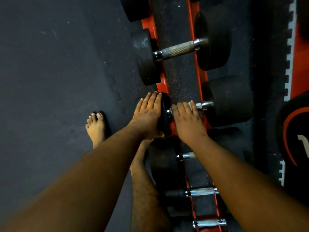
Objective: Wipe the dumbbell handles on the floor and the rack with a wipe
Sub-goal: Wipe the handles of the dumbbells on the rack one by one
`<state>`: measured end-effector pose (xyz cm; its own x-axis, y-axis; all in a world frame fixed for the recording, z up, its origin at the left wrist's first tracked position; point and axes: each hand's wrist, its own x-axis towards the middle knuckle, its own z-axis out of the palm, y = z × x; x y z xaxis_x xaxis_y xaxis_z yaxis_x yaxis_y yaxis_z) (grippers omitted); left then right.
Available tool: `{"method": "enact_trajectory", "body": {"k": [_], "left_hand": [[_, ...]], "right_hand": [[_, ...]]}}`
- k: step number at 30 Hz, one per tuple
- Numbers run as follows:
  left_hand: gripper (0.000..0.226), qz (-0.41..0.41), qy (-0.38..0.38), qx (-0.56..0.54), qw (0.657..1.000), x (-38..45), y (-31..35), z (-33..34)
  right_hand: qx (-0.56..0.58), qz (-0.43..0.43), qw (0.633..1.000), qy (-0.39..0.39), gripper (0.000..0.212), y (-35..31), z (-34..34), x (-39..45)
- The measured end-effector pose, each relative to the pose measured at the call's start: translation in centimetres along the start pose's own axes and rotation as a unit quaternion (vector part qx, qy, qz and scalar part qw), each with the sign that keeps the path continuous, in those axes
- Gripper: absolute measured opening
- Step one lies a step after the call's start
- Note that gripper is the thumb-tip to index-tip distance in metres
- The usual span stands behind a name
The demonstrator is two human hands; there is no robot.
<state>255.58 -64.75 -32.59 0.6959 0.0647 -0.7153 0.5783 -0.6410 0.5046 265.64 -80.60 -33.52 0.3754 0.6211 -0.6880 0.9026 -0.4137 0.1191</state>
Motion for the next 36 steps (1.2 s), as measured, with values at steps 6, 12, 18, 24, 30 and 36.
{"method": "enact_trajectory", "body": {"k": [6,12,18,24,30,36], "left_hand": [[0.147,0.003,0.006,0.001,1.000,0.0,-0.1,0.2],[0.149,0.004,0.018,0.005,1.000,0.1,-0.3,0.5],[0.148,0.005,0.018,-0.001,1.000,0.1,-0.4,0.4],[0.147,0.008,0.017,-0.004,1.000,0.0,-0.2,0.2],[0.148,0.007,0.015,-0.004,1.000,0.0,-0.1,0.1],[0.148,0.004,0.017,0.006,1.000,0.0,-0.1,0.1]], "right_hand": [[0.051,0.002,0.998,-0.040,0.038,0.7,-1.6,3.2],[0.014,0.048,0.999,0.000,0.052,1.7,-0.2,0.3],[0.044,0.009,0.996,-0.081,0.044,3.6,-2.8,4.0],[0.159,0.043,0.981,0.102,0.055,0.2,1.0,-0.2],[0.237,-0.028,0.966,0.097,0.052,-1.0,0.8,0.7],[0.579,0.165,0.782,0.165,0.042,-3.3,2.5,-4.0]]}}
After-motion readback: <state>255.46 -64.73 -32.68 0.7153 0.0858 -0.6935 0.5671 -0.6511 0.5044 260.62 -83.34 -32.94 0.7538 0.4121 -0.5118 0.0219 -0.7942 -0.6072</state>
